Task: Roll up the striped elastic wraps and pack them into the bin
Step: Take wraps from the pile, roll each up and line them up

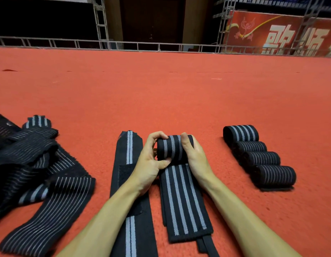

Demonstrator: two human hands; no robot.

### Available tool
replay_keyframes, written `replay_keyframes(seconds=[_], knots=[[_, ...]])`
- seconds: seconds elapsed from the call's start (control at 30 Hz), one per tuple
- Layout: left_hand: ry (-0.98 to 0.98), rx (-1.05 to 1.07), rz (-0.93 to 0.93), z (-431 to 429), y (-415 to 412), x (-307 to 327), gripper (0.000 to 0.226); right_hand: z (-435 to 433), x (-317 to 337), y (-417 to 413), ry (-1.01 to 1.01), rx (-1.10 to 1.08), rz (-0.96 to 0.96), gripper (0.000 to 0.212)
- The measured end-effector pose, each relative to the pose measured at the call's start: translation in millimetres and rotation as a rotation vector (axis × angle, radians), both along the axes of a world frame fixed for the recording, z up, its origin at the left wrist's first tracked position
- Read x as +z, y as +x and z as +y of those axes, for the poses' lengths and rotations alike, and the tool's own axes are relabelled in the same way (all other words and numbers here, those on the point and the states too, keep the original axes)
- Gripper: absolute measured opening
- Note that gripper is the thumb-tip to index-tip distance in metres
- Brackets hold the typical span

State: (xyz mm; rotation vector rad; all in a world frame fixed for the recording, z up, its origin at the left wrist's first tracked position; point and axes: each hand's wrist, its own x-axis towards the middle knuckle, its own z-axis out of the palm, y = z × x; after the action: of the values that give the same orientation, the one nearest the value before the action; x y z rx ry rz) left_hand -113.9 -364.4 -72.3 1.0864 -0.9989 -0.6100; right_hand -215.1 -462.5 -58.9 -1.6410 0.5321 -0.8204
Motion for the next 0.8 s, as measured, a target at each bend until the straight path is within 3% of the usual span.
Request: replay_keyframes(seconds=[0.13, 0.23, 0.33, 0.43, 0.5, 0.8], knots=[[0.039, -0.051, -0.029, 2.7, -3.0, 3.1, 0.067, -0.3, -0.4, 0.5, 0.085, 0.047, -0.094, 0.029], [0.116, -0.082, 0.133, 3.5, -5.6, 6.3, 0.073, -0.2, -0.4, -0.6, 0.086, 0.118, -0.11, 0.018], [0.153, -0.091, 0.231, 4.2, -6.3, 7.1, 0.073, 1.0, 0.7, -3.2, 0.109, 0.166, -0.102, 0.034], [0.165, -0.098, 0.253, 2.7, -7.8, 6.7, 0.101, -1.8, 0.6, -6.7, 0.136, 0.215, -0.146, 0.042], [0.17, -0.105, 0.266, 1.9, -8.9, 7.9, 0.107, -1.5, 1.3, -8.2, 0.109, 0.213, -0.181, 0.043], [0.164, -0.11, 0.346, 2.2, -2.8, 4.3, 0.064, -0.4, -6.3, -2.9, -0.162, 0.068, -0.045, 0.047]])
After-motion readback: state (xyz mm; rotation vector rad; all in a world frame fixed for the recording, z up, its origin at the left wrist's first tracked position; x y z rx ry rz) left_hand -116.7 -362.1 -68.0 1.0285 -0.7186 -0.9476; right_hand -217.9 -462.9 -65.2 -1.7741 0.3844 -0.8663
